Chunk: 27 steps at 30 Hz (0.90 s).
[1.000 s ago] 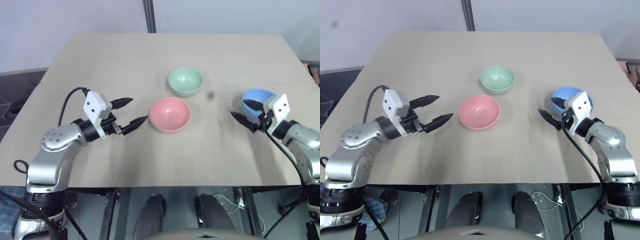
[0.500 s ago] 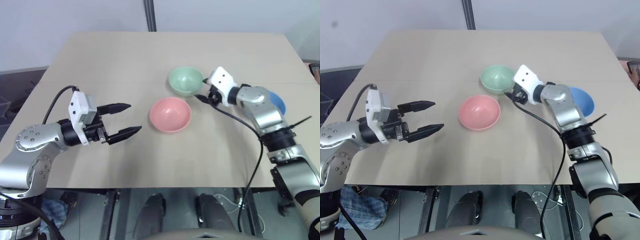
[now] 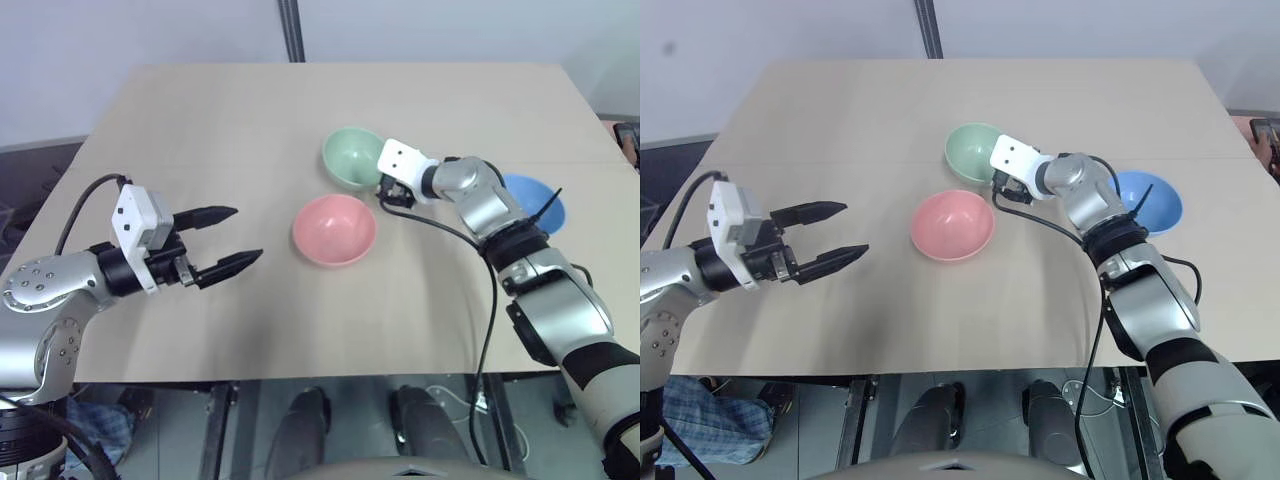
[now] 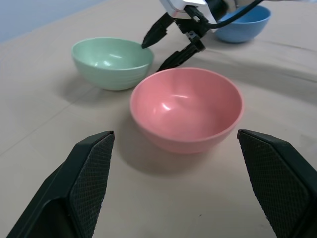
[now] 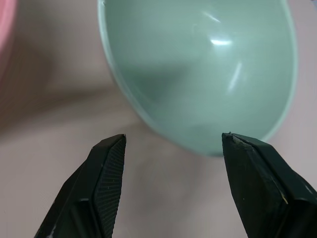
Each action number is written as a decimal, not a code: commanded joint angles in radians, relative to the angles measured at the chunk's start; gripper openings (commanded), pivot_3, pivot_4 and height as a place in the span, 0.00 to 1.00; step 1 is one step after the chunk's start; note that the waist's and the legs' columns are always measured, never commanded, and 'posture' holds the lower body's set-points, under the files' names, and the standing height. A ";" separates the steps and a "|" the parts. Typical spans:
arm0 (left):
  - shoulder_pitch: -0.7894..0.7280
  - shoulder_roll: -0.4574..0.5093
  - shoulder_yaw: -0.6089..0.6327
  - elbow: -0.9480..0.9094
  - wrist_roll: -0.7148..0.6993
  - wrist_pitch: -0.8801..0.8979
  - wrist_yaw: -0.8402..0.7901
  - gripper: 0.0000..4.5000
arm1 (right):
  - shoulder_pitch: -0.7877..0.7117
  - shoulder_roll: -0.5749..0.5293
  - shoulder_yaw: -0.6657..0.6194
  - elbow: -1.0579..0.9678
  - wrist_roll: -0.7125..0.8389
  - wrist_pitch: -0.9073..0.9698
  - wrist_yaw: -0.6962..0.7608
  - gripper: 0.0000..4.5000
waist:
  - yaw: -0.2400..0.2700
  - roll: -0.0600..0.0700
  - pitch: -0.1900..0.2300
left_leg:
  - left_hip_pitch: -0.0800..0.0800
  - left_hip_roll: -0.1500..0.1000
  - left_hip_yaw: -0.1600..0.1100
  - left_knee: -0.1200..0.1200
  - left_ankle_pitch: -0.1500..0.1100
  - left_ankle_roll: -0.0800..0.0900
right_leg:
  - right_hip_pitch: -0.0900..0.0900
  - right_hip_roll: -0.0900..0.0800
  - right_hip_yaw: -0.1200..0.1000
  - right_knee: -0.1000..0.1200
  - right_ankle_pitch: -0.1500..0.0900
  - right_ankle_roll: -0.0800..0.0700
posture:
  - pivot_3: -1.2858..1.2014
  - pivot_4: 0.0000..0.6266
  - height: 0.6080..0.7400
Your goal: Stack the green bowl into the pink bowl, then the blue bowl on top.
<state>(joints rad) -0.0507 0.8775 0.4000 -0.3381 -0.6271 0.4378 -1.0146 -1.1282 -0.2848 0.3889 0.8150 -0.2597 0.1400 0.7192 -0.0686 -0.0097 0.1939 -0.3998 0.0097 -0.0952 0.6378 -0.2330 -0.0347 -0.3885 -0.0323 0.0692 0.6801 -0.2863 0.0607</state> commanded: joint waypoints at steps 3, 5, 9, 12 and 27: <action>0.028 0.009 0.061 -0.044 -0.006 -0.009 0.021 0.93 | -0.054 0.033 0.009 0.030 -0.030 -0.084 0.001 0.72 | -0.002 0.000 0.000 | 0.000 0.000 0.000 -0.001 0.000 0.000 | -0.001 0.000 0.000 0.000 0.000 0.000 | 0.52 0.24 1.00; 0.033 0.010 0.066 -0.045 -0.008 -0.008 0.025 0.93 | -0.058 0.045 0.009 0.035 -0.034 -0.096 0.003 0.72 | -0.002 0.000 0.000 | 0.000 0.000 0.000 -0.001 0.000 0.000 | -0.001 0.000 0.000 0.000 0.000 0.000 | 0.52 0.24 1.00; 0.039 0.010 0.072 -0.047 -0.008 -0.008 0.033 0.93 | -0.069 0.066 0.004 0.048 -0.047 -0.116 0.000 0.72 | -0.002 0.000 0.000 | 0.000 0.000 0.001 -0.001 0.000 0.000 | -0.002 0.000 0.001 0.001 0.000 0.000 | 0.52 0.24 1.00; 0.044 0.010 0.073 -0.050 -0.010 -0.008 0.037 0.94 | -0.072 0.074 0.006 0.059 -0.054 -0.130 0.001 0.66 | -0.002 0.000 0.000 | 0.000 0.000 0.001 -0.001 0.000 0.000 | -0.002 0.000 0.001 0.001 0.000 0.000 | 0.52 0.24 1.00; 0.040 0.011 0.062 -0.047 -0.006 -0.014 0.043 0.94 | -0.069 0.071 -0.006 0.086 -0.063 -0.151 -0.003 0.01 | -0.003 0.000 0.000 | -0.002 0.000 0.002 -0.002 0.000 0.000 | -0.005 0.000 0.002 0.002 0.000 0.000 | 0.52 0.24 1.00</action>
<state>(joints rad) -0.0070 0.8776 0.4311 -0.3500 -0.6289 0.4375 -0.9749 -1.1684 -0.2068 0.3975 0.9193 -0.3236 0.0079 0.7204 -0.0712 -0.0095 0.1940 -0.4017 0.0099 -0.0927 0.6360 -0.2329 -0.0349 -0.3941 -0.0322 0.0717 0.6823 -0.2863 0.0606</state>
